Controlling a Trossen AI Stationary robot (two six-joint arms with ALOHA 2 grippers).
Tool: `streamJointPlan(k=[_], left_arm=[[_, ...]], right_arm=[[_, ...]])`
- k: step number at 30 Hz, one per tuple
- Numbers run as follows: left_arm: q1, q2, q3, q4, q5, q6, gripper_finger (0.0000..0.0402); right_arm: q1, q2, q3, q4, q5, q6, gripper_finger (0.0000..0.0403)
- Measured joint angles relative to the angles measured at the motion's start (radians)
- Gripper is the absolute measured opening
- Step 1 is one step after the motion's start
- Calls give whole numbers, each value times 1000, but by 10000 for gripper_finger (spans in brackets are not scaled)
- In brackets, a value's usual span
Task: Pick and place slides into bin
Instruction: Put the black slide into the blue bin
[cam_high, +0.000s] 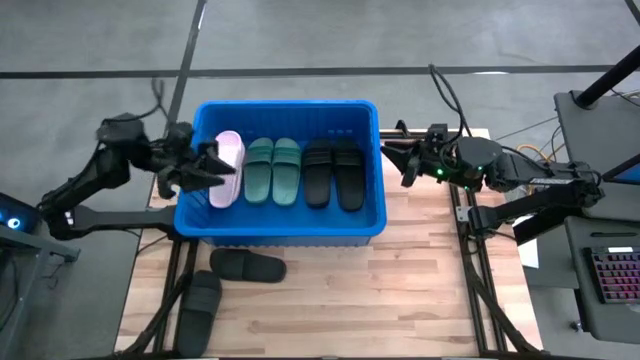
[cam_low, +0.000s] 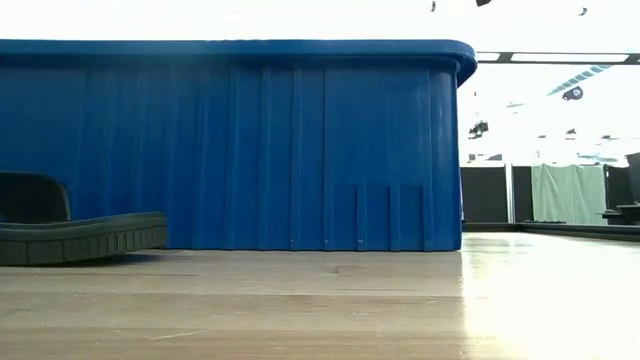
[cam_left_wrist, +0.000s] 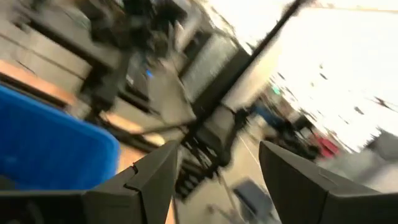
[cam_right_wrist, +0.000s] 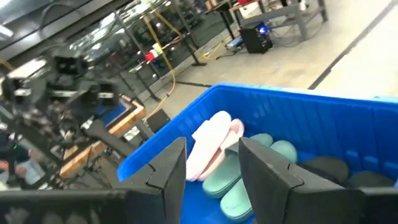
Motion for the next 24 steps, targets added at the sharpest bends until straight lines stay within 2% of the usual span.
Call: streamJointPlan(k=[5, 9, 14, 19, 21, 24], left_arm=[[-67, 0, 41, -5, -233, 6, 212], [-102, 46, 92, -3, -370, 58, 212], [-157, 171, 170, -5, -561, 187, 212], [-251, 324, 278, -11, -696, 362, 212], [-299, 387, 337, -66, -791, 419, 212], [-366, 470, 446, -254, -920, 417, 212]], right_arm=[[-44, -12, 0, 0, -2, -9, 135], [-66, -23, 0, -11, -8, -12, 132], [-71, -35, 0, -57, -8, -17, 136], [-71, -45, 0, -90, -37, -17, 135], [-71, -48, 0, -91, -61, -17, 132], [-70, -56, 0, -106, -87, -17, 130]])
